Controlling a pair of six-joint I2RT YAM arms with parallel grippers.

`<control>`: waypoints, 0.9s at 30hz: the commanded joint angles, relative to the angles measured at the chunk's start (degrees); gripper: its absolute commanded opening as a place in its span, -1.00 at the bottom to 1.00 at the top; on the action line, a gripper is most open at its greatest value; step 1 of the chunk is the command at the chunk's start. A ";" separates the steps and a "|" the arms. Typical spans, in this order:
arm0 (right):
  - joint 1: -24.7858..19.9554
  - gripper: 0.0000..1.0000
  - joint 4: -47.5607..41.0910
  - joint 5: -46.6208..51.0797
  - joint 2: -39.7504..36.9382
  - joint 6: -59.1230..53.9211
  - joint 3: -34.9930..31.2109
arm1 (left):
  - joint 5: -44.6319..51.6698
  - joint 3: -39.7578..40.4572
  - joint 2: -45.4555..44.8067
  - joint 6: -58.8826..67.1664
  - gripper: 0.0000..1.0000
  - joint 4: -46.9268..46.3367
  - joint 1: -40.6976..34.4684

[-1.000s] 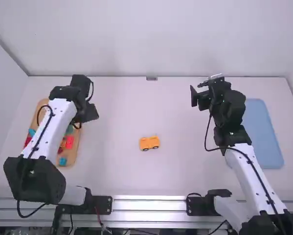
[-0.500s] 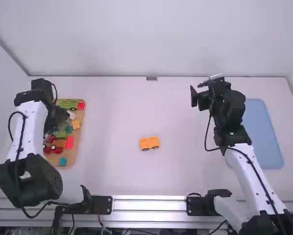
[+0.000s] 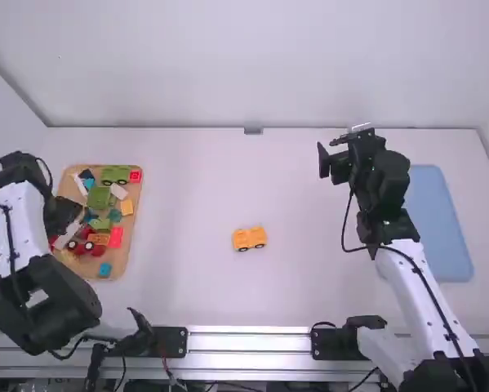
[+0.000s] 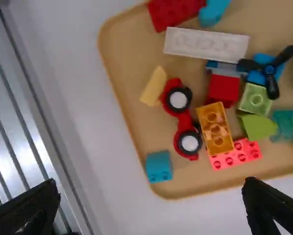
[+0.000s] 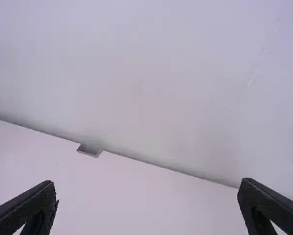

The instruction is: Assemble lego blocks to make yellow taxi

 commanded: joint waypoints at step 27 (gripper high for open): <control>0.26 0.97 2.21 -0.15 0.17 0.24 2.25 | 23.89 -0.44 11.91 36.35 0.84 4.76 24.96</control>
